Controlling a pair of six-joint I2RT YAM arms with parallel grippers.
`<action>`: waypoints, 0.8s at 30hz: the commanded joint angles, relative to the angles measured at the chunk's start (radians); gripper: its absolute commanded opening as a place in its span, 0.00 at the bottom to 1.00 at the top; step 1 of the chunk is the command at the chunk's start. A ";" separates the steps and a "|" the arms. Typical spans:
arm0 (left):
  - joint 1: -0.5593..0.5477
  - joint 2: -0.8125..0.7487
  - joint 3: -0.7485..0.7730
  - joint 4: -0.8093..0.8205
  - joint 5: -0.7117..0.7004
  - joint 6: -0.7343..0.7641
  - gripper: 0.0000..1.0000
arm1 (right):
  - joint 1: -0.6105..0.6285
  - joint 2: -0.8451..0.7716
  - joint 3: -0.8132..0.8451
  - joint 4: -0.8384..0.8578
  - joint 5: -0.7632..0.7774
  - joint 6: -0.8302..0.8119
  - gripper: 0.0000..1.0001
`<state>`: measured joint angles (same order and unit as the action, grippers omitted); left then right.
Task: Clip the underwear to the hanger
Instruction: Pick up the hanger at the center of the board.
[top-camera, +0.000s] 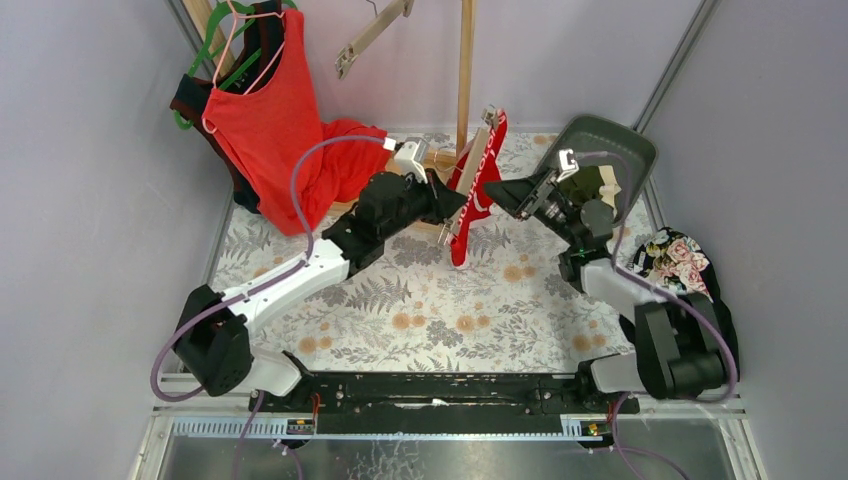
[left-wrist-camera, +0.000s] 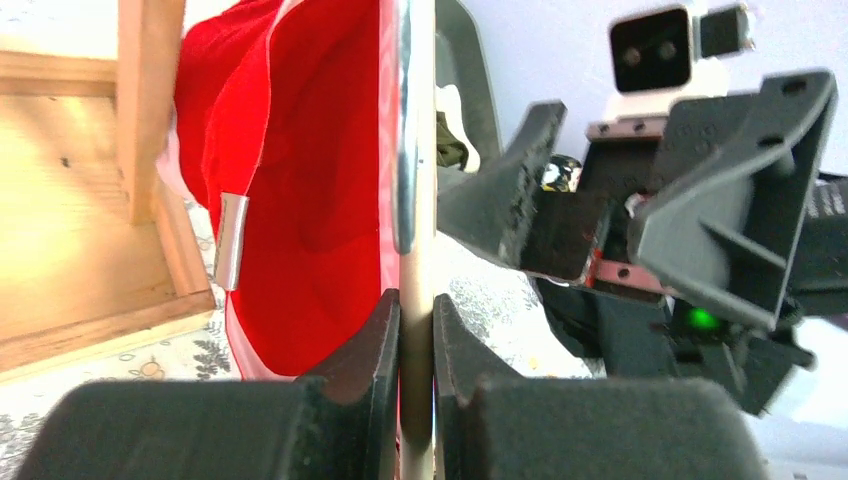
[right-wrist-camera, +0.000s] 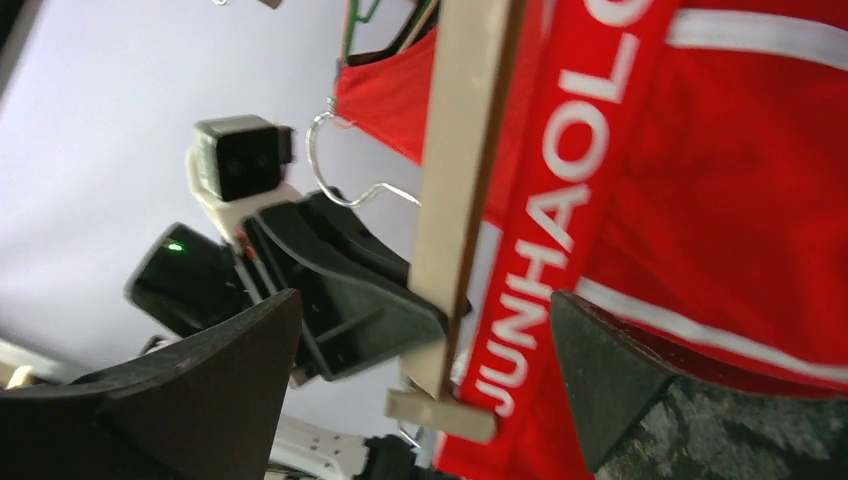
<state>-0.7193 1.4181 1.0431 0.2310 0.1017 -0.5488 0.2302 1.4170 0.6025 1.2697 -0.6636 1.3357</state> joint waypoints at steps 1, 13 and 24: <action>-0.005 -0.031 0.135 -0.176 -0.098 0.066 0.00 | 0.000 -0.210 0.002 -0.480 0.114 -0.338 0.99; -0.040 0.092 0.408 -0.625 -0.176 0.049 0.00 | 0.000 -0.343 0.287 -1.330 0.566 -0.793 0.99; -0.161 0.119 0.442 -0.836 -0.474 0.039 0.00 | 0.001 -0.302 0.358 -1.401 0.628 -0.857 0.99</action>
<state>-0.8467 1.5566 1.4487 -0.5415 -0.2089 -0.5156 0.2302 1.1080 0.8810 -0.1139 -0.0711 0.5362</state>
